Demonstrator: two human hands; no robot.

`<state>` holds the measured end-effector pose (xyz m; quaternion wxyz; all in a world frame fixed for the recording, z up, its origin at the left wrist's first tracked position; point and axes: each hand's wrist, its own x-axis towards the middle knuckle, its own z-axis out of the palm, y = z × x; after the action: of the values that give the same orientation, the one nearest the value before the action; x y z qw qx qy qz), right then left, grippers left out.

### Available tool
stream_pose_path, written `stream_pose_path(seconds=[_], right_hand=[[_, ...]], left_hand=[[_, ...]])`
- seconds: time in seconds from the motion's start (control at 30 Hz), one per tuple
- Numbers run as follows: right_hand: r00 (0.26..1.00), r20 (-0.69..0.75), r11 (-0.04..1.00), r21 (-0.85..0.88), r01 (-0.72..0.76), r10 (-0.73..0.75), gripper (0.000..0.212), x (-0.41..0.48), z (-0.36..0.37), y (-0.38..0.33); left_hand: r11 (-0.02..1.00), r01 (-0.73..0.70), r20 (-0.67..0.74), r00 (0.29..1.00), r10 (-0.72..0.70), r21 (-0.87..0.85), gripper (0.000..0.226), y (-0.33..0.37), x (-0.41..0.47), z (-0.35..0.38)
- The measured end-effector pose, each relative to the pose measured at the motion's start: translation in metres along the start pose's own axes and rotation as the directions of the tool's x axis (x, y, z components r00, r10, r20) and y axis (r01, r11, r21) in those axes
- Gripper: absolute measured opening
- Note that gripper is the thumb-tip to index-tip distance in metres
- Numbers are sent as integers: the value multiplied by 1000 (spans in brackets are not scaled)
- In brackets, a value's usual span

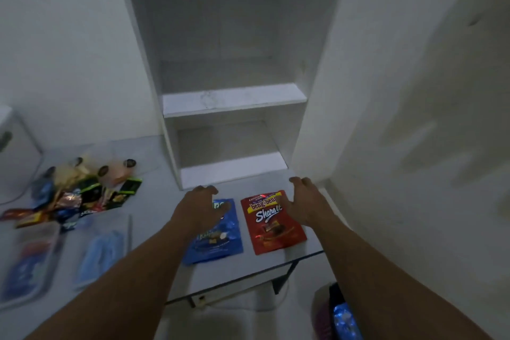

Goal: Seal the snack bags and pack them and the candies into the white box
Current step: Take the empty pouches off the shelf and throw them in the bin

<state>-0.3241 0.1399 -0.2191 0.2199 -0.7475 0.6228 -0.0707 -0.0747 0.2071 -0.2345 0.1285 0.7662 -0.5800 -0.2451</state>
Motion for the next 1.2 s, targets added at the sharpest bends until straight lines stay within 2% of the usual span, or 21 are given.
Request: stream_pose_path(seconds=[0.2, 0.37, 0.43, 0.53, 0.63, 0.73, 0.83, 0.93, 1.0, 1.1, 1.2], right_hand=[[976, 211, 997, -43, 68, -58, 73, 67, 63, 23], [923, 374, 980, -130, 152, -94, 98, 115, 102, 49], [918, 380, 975, -137, 175, -111, 104, 126, 106, 52], [926, 353, 958, -190, 213, -136, 98, 138, 100, 52], [925, 367, 954, -233, 190, -95, 91, 147, 93, 47], [926, 373, 971, -189, 147, -67, 89, 152, 91, 45], [927, 367, 991, -81, 111, -74, 82, 153, 89, 49], [925, 364, 990, -40, 134, -111, 71, 152, 89, 51], [925, 347, 985, -12, 172, -157, 56, 152, 86, 52], [930, 304, 978, 43, 203, -206, 41, 148, 73, 52], [927, 298, 973, 65, 220, -229, 52, 141, 51, 49]], left_hand=[[981, 194, 38, 980, -195, 31, 63, -44, 33, 44], [958, 282, 40, 958, -284, 62, 65, -58, 60, 78], [948, 294, 13, 955, -298, 117, 65, -58, 68, 86], [920, 371, -32, 928, -371, 128, 79, -60, 77, 88], [882, 461, -50, 887, -459, 92, 91, -59, 85, 81], [877, 471, -43, 882, -469, 97, 95, -58, 90, 74], [910, 413, -77, 909, -409, 43, 80, -66, 92, 72], [918, 396, -107, 912, -396, -27, 43, -73, 90, 66], [924, 380, -81, 921, -381, -33, 27, -72, 90, 59], [937, 339, -52, 938, -344, -79, 20, -64, 90, 44], [964, 251, -74, 963, -257, -89, 12, -51, 84, 22]])
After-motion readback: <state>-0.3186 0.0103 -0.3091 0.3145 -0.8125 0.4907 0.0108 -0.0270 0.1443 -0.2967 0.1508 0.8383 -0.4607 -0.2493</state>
